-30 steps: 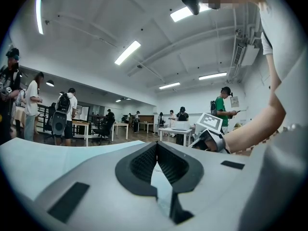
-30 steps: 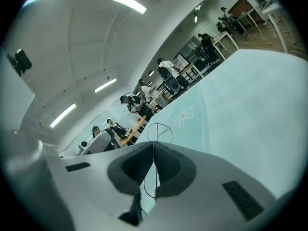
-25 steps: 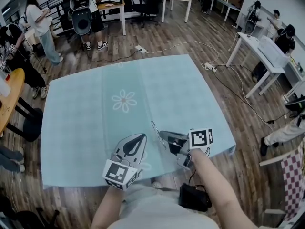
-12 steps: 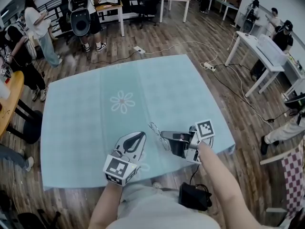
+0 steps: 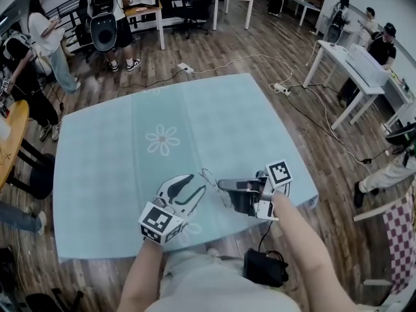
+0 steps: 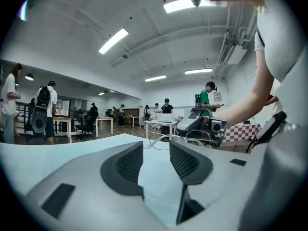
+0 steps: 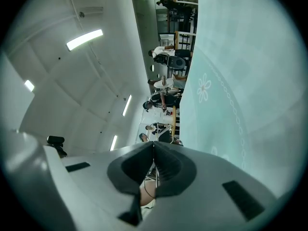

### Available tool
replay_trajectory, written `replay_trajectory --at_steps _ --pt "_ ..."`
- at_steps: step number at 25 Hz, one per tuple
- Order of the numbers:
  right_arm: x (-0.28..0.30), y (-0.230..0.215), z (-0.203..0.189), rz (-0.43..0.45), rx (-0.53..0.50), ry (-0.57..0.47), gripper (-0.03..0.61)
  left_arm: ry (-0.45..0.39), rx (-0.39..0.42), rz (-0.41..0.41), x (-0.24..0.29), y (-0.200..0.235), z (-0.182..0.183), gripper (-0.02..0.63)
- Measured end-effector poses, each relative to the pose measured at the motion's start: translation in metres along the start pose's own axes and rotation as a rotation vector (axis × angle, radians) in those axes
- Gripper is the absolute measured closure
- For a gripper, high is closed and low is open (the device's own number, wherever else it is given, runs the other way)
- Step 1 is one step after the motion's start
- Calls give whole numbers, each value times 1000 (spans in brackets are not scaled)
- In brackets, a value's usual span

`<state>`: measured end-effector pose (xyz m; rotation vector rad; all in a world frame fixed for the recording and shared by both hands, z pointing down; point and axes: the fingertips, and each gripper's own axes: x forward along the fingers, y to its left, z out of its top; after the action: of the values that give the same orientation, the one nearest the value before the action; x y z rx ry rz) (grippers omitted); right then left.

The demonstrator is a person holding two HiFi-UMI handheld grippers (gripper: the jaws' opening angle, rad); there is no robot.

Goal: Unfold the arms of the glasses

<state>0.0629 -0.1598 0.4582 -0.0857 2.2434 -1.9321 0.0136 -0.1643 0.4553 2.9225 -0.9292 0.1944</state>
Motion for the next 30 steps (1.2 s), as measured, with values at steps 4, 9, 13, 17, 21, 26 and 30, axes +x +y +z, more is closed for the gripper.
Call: replay_trajectory --at_steps 4,9,13,17,21,26,30 --pt "-3 1 -4 7 0 27 569 -12 -6 -39 6 4 0 436" --pt "-3 5 -7 22 2 60 569 -6 -8 -159 11 -1 -1 436" --pt "1 6 -8 22 0 81 569 -6 -24 -253 8 -7 1 436" --pt "0 4 -4 19 7 62 569 7 -10 -250 7 -5 1 436" --pt "-2 3 1 9 3 48 569 9 -11 -243 4 -3 1 436" --pt "-4 4 5 -2 -3 32 569 5 -16 -229 -3 -4 4 436" --pt "-10 0 9 -24 -7 6 569 0 -21 -215 -11 -7 5 436"
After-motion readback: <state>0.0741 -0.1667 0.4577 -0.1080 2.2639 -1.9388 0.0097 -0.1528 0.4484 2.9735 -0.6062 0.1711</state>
